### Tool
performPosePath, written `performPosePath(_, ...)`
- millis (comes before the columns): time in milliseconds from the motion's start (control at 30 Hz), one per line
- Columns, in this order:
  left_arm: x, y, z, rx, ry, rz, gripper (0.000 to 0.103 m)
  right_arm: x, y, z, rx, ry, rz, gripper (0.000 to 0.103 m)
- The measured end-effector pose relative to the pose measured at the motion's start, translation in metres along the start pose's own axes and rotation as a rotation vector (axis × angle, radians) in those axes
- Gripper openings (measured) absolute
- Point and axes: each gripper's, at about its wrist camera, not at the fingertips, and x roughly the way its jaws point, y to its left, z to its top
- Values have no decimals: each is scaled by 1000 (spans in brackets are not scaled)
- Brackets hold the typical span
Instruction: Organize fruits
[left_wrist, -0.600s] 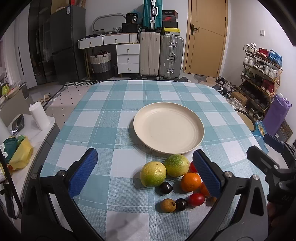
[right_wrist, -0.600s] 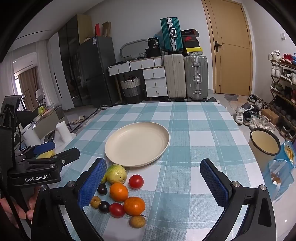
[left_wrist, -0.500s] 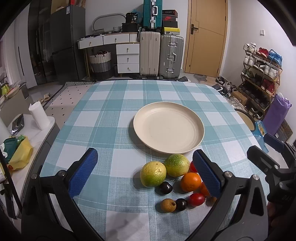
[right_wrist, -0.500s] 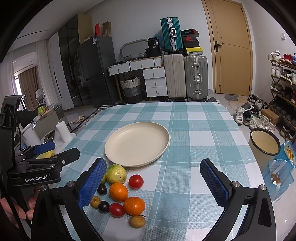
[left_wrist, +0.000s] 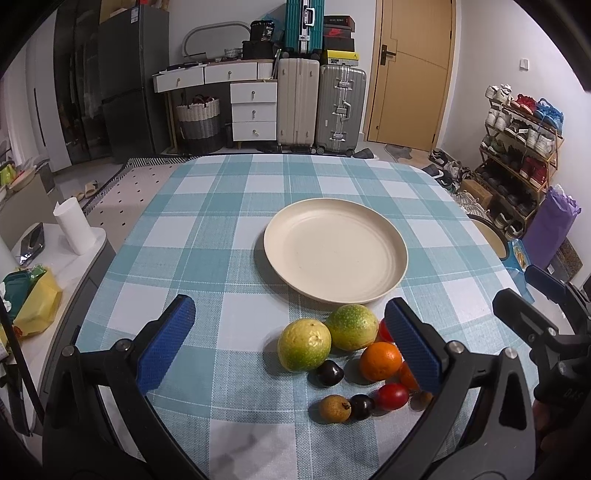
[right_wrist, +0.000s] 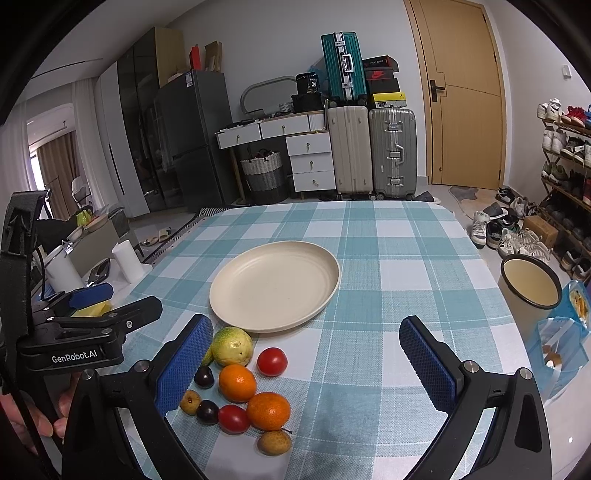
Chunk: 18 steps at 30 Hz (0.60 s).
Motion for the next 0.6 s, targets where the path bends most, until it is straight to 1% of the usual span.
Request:
performPosePath(267,5,6,0,-13,18,-17,102,-2,-1,4,-3,1,-2,103)
performPosePath(300,6,8,0,-17,22,-20,102,2,-3,0,-1,3,-1,103)
performPosePath(500,19,19,-3,-52,61,-48,102,9,-3,-7,2,5,3,103)
performPosePath(600,26,23,-6,-64,79,-56,102,12,-7,-2,6,17,4,103)
